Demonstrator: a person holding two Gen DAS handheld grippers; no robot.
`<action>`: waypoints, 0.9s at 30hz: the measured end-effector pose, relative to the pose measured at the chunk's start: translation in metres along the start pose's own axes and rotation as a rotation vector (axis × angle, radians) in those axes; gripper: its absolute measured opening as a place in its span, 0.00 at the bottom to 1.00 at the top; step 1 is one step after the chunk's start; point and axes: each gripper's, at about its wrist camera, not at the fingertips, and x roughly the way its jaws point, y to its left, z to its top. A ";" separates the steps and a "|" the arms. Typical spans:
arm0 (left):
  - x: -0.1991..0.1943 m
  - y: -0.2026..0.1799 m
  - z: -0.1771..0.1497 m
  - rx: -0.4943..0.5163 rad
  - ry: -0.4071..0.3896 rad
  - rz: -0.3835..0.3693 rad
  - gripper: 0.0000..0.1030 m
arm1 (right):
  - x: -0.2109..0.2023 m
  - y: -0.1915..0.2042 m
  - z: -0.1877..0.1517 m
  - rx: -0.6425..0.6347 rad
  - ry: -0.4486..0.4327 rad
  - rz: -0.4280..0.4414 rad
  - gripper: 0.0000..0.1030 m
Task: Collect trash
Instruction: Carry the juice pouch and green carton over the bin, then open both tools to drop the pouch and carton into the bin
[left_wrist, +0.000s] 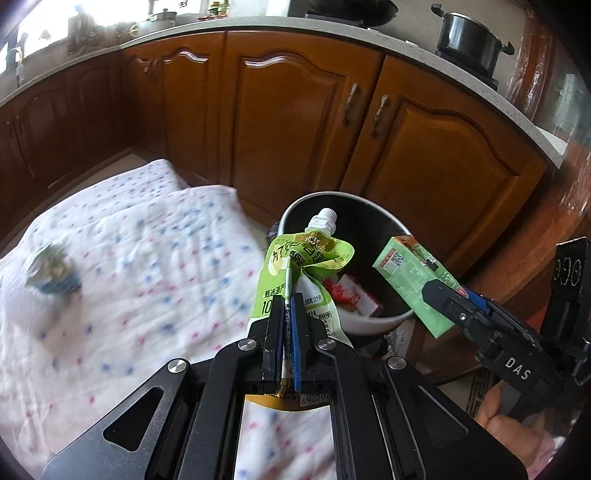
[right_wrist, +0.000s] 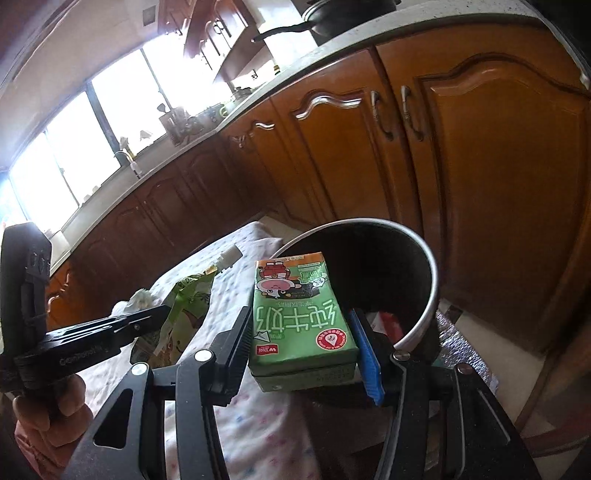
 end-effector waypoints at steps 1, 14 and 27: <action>0.004 -0.003 0.004 0.004 0.003 -0.005 0.03 | 0.001 -0.004 0.001 0.003 0.000 -0.003 0.51; 0.057 -0.039 0.046 0.059 0.063 -0.003 0.03 | 0.023 -0.032 0.020 0.010 0.036 -0.036 0.51; 0.082 -0.049 0.050 0.089 0.115 -0.036 0.07 | 0.041 -0.053 0.026 0.058 0.084 -0.031 0.53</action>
